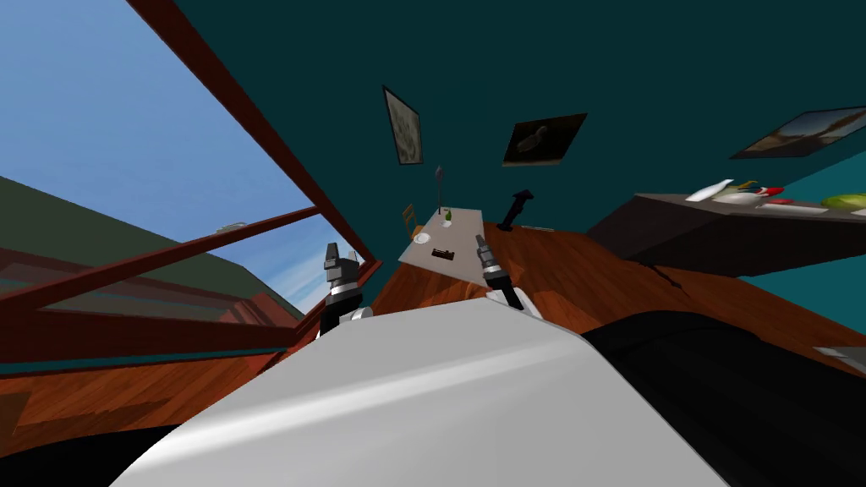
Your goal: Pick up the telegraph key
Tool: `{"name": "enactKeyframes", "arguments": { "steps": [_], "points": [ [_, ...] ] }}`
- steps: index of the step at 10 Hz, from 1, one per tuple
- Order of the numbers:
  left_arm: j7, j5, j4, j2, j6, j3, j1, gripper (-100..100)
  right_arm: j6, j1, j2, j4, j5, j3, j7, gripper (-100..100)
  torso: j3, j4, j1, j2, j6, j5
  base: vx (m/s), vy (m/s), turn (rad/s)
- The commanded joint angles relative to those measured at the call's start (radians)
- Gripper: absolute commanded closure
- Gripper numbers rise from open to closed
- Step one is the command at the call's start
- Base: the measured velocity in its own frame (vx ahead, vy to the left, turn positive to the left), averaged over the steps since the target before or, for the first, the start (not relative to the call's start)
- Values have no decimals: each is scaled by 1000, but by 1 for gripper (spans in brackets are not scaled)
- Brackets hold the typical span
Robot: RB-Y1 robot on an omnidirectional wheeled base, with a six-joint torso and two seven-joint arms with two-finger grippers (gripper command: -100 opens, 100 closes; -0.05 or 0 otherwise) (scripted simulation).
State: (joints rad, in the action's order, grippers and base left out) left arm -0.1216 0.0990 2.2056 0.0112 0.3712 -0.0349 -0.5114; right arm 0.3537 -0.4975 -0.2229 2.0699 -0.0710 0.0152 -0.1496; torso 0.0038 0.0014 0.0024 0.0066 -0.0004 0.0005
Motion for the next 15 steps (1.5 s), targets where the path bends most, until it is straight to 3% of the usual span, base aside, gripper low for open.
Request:
{"name": "enactKeyframes", "arguments": {
  "steps": [1, 4, 5, 7, 8, 10, 15],
  "points": [
    [0, 0, 0, 0, 0, 0, 0, 0, 16, -22, -50, -46, -33, -20, -16, -100, 0, 0, 0, 0, 0, 0, -134, 69, 194],
    [0, 0, 0, 0, 0, 0, 0, 0, 24, -29, -119, -121, -77, -43, -34, -100, 0, 0, 0, 0, 1, 0, -91, 53, 143],
    [0, 0, 0, 0, 0, 0, 0, 0, 24, -29, -119, -121, -77, -43, -34, -100, 0, 0, -1, -1, 0, 0, -54, 33, 76],
    [0, 0, 0, 0, 0, 0, 0, 0, 33, -36, -179, -189, -126, -71, -54, -100, -1, 0, -1, -3, 0, 0, -61, 62, 205],
    [0, 0, 0, 0, 0, 0, 0, 0, 33, -36, -179, -205, -126, -71, -54, -100, -1, 0, 1, -2, 0, 0, -56, 56, 102],
    [0, 0, 0, 0, 0, 0, 0, 0, 40, -45, -232, -285, -181, -102, -76, -100, -1, 0, -1, -3, 0, 0, -52, 60, 238],
    [0, 0, 0, 0, 0, 0, 0, 0, 44, -58, -279, -412, -238, -131, -100, -100, -3, -1, 0, -6, 0, 0, -6, 53, 154]
  ]
}}
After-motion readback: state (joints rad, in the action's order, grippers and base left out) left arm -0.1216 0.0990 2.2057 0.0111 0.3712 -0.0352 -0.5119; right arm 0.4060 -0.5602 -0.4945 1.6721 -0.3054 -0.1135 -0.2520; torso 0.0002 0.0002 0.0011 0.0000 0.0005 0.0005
